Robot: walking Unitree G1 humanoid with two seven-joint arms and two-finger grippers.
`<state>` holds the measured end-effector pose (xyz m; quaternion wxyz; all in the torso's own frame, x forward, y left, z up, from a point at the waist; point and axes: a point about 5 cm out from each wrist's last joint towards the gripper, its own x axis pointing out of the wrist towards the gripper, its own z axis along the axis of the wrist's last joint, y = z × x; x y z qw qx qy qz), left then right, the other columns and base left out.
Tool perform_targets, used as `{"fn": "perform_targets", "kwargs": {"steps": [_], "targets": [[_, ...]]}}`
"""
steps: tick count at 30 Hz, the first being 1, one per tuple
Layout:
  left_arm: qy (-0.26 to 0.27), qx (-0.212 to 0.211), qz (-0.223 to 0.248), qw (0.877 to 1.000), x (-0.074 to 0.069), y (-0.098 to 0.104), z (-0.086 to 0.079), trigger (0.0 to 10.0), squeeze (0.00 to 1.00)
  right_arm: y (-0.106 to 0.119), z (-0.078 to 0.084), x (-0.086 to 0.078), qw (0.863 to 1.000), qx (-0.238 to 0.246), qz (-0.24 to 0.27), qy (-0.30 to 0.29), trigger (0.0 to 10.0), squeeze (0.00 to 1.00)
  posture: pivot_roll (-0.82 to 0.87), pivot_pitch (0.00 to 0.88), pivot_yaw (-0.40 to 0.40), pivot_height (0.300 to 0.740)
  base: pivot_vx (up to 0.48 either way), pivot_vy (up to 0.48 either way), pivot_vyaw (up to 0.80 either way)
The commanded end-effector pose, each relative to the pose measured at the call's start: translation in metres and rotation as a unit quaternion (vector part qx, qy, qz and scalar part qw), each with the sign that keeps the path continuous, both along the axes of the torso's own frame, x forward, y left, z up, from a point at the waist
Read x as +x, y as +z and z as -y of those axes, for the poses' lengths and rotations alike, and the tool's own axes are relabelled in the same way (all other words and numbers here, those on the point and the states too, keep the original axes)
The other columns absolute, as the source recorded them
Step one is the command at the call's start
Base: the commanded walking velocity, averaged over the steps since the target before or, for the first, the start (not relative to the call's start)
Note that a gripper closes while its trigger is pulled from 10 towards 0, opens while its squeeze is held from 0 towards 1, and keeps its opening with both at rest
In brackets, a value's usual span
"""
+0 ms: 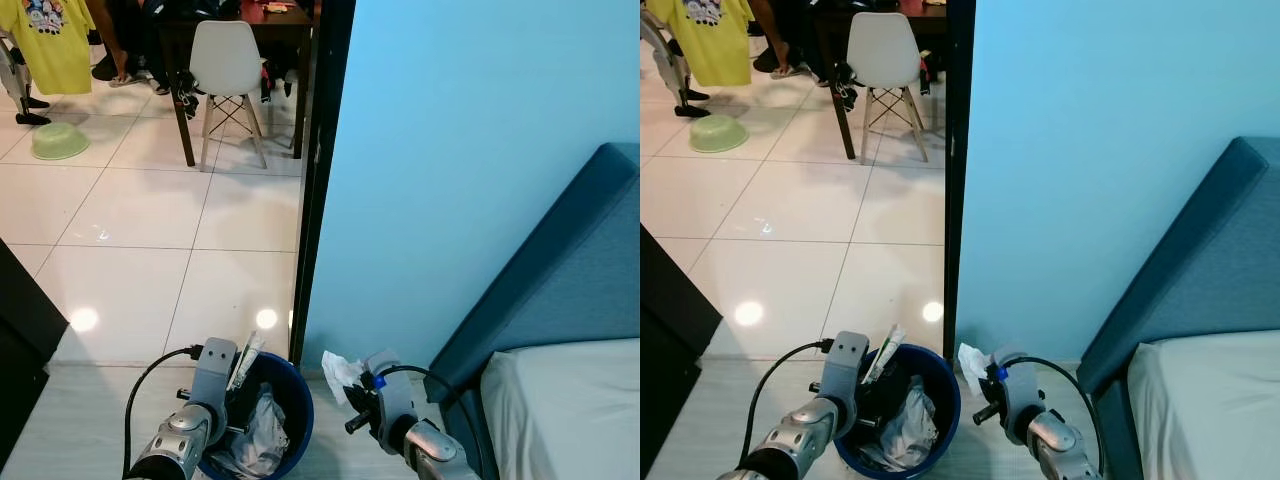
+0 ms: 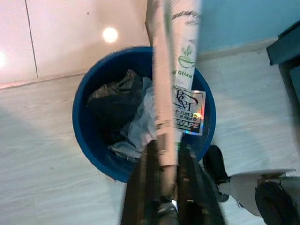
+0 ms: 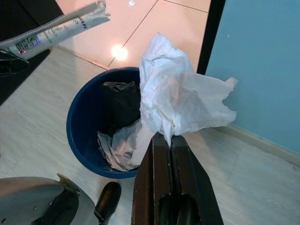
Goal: Clean up the room
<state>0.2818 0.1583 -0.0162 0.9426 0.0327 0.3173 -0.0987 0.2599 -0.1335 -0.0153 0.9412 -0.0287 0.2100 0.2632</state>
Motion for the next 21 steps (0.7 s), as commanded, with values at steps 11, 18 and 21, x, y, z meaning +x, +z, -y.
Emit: {"fn": "perform_targets", "kwargs": {"steps": [11, 18, 21], "targets": [[0.008, 0.003, -0.005, 1.0, -0.0014, -0.0022, -0.0014, 10.0, 1.0, -0.003, 0.0042, -0.0049, 1.0, 0.0, -0.001, -0.008, 10.0, 0.0, -0.11, 0.156, -0.056, 0.74, 0.0, 0.0, 0.0], [0.004, 0.005, -0.007, 1.0, -0.0039, -0.0037, -0.0032, 10.0, 1.0, -0.0038, 0.0048, -0.0051, 1.0, 0.005, -0.009, -0.006, 10.0, 0.0, -0.1, 0.155, -0.058, 0.74, 0.0, 0.0, 0.0], [0.004, 0.004, -0.007, 1.0, -0.0045, -0.0039, -0.0034, 10.0, 1.0, -0.0043, 0.0059, -0.0047, 1.0, 0.007, -0.014, -0.012, 10.0, 0.0, -0.09, 0.154, -0.058, 0.74, 0.0, 0.0, 0.0]]}}
